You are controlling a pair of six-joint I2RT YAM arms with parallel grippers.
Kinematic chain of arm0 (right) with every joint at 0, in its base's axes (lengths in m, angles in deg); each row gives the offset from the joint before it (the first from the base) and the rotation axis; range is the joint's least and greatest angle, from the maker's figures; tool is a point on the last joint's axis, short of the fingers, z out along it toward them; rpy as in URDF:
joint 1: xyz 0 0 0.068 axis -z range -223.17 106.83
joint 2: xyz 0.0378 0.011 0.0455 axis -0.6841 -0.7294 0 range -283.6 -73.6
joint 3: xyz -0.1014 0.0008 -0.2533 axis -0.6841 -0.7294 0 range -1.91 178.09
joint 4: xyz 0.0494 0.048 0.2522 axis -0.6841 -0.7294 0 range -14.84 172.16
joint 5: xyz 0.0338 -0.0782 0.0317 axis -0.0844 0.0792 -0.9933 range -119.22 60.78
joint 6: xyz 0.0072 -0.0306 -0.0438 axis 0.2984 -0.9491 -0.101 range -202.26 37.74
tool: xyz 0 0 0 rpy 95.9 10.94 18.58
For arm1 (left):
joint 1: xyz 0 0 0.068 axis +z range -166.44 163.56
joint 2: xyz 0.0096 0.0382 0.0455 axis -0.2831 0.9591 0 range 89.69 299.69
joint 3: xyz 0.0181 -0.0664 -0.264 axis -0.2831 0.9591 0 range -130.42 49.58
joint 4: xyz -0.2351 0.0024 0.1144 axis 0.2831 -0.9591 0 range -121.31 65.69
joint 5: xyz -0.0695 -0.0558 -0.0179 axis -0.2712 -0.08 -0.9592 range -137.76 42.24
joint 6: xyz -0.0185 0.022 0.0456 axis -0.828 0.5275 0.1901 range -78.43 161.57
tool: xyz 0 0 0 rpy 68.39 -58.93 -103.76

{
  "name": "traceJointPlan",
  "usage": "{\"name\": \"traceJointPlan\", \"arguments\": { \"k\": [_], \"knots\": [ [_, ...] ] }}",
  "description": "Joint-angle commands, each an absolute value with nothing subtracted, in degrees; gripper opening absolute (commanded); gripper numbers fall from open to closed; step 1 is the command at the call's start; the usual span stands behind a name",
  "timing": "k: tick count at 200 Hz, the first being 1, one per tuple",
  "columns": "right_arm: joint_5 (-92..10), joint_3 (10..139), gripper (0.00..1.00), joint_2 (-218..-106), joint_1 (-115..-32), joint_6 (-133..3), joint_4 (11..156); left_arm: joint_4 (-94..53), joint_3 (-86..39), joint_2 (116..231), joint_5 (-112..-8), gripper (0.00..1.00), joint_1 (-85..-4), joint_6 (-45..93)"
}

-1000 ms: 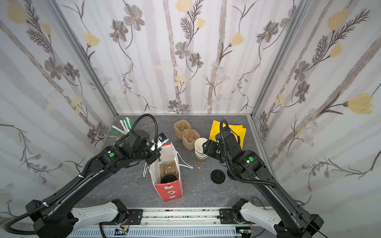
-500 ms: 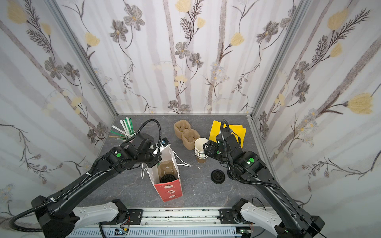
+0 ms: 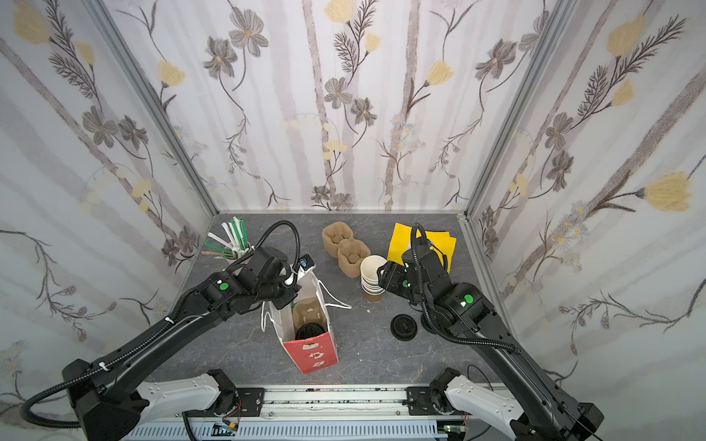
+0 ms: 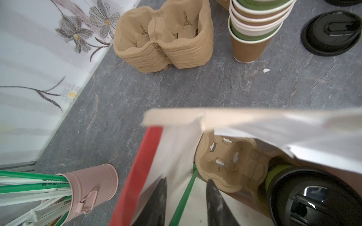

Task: Pack a coffee takeout order
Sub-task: Place the straw in the takeout bag, then pick up the napkin from the napkin box.

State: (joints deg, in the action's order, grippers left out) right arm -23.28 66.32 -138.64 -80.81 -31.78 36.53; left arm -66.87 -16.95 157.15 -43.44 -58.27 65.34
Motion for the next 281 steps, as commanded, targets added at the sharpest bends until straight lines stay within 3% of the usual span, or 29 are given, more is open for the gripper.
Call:
{"name": "traceJointPlan", "arguments": {
  "k": [1,56,96,152,192,213,281],
  "knots": [
    [-22.71,66.21,0.69,-138.52,-80.87,-31.28,38.3,-65.73,-19.03,156.52,-43.78,0.42,-58.19,64.47],
    [-22.77,66.12,0.69,-138.51,-80.84,-31.28,38.28,-64.27,-22.59,153.67,-51.65,0.45,-58.21,63.22],
    [-22.15,67.1,0.69,-139.05,-80.86,-31.94,37.55,-52.82,-24.16,150.37,-52.44,0.51,-58.14,55.31],
    [-19.56,70.87,0.68,-143.14,-73.54,-36.6,30.03,-45.49,-29.37,150.31,-30.77,0.51,-57.78,31.46],
    [-25.84,64.9,0.69,-145.16,-60.72,-41.64,38.46,-45.31,-28.04,149.72,-29.86,0.5,-55.48,19.2],
    [-26.1,66.46,0.69,-151.38,-58.54,-45.59,41.71,-45.22,-27.79,150.32,-32.77,0.49,-54.14,16.83],
    [-18.37,88.06,0.69,-180.43,-58.54,-52.77,36.75,-45.44,-30.76,151.93,-38.36,0.44,-50.41,15.07]
  ]
}}
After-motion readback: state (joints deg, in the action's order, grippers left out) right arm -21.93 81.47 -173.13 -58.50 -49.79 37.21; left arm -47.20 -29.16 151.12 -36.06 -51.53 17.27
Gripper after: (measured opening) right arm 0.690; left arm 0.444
